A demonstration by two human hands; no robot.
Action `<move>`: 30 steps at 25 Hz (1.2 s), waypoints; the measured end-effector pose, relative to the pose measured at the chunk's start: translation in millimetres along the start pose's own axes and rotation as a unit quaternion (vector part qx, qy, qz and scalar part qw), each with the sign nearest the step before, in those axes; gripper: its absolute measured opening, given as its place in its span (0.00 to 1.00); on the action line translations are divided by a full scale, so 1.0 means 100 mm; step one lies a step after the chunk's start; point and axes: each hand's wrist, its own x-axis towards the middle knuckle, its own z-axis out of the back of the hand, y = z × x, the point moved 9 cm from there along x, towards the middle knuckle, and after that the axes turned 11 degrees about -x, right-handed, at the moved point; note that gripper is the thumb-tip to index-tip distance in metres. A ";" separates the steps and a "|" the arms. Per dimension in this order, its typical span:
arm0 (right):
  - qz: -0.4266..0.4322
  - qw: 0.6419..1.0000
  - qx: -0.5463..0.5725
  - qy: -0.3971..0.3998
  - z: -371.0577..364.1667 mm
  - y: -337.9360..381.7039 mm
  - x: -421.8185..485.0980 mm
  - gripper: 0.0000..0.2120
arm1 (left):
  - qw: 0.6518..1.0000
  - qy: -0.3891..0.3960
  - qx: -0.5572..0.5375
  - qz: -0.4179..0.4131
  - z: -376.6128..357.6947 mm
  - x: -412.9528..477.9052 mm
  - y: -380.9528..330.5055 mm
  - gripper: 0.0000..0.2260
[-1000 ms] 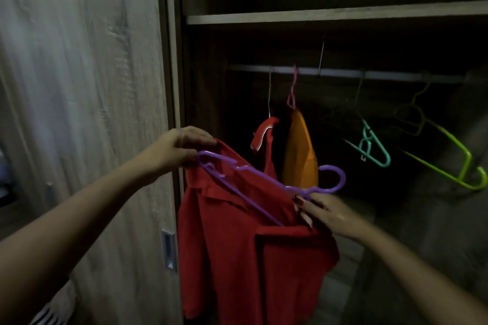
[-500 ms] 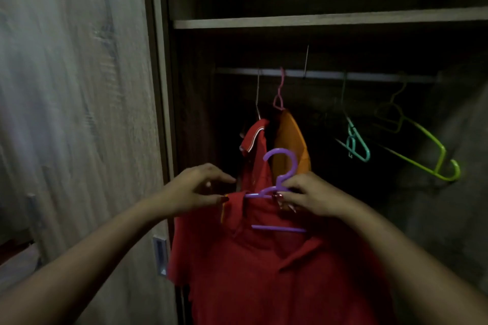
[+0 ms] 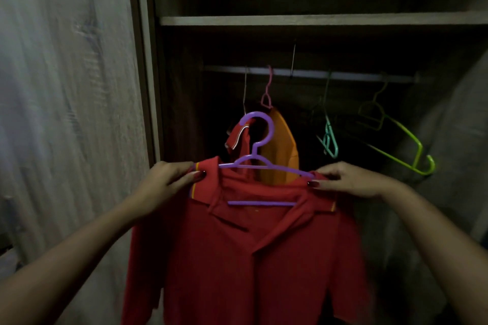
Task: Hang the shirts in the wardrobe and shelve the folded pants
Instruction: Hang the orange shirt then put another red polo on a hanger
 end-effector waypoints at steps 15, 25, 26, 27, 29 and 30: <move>0.083 0.986 0.025 -0.142 0.21 0.33 0.01 0.14 | 0.998 -0.051 0.026 -0.013 0.18 -0.04 0.02 0.15; 0.087 0.991 0.041 -0.097 0.21 0.34 -0.24 0.09 | 0.980 -0.062 -0.190 0.005 0.05 0.18 -0.33 0.16; 0.077 0.989 0.057 -0.113 0.28 0.30 -0.32 0.08 | 0.981 -0.034 -0.190 -0.004 -0.03 0.22 -0.40 0.18; 0.067 0.987 0.078 -0.124 0.34 0.26 -0.40 0.07 | 0.982 -0.018 -0.188 -0.009 -0.08 0.25 -0.44 0.19; 0.044 0.985 0.112 -0.126 0.43 0.18 -0.61 0.05 | 0.985 -0.022 -0.169 -0.011 -0.12 0.37 -0.45 0.17; 0.033 0.983 0.132 -0.119 0.47 0.14 -0.73 0.05 | 0.988 -0.029 -0.150 -0.013 -0.16 0.47 -0.47 0.15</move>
